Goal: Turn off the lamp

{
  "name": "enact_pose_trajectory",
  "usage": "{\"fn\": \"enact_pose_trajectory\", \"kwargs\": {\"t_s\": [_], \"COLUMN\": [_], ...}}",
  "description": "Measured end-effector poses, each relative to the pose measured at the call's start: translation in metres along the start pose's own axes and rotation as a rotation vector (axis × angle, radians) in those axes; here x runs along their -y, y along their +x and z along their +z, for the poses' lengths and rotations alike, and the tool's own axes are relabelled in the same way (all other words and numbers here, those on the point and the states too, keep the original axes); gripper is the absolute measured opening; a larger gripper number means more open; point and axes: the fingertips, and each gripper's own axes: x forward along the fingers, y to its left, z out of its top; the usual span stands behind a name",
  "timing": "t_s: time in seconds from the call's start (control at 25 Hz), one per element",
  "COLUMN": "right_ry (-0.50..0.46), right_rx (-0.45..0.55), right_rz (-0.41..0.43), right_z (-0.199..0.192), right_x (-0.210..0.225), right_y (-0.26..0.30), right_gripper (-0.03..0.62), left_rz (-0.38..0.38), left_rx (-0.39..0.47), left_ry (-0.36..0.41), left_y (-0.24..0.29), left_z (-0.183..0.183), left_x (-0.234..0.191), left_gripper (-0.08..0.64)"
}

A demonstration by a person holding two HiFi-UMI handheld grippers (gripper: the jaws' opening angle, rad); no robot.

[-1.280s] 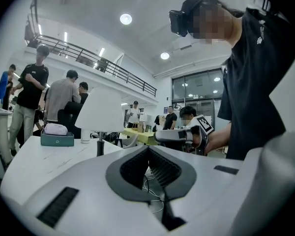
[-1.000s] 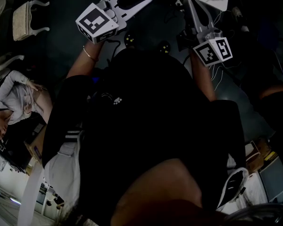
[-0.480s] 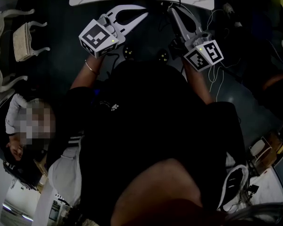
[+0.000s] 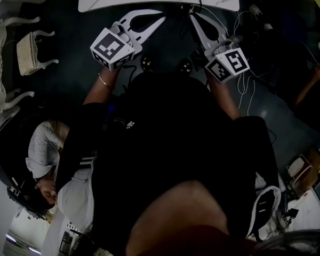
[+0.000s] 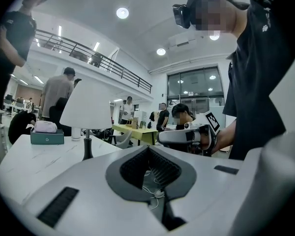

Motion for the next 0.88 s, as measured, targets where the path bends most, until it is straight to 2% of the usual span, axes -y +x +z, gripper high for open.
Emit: {"fn": "enact_pose_trajectory", "kwargs": {"t_s": [0.88], "right_ry": [0.004], "right_rx": [-0.055], "right_rz": [-0.009], "right_z": [-0.012], "right_x": [0.003], "right_y": [0.007], "right_gripper": [0.002], "left_rz": [0.032], "left_rx": [0.0], "left_ry": [-0.004], "left_y": [-0.01], "left_z": [-0.002], "left_x": [-0.003], "left_gripper": [0.008]}}
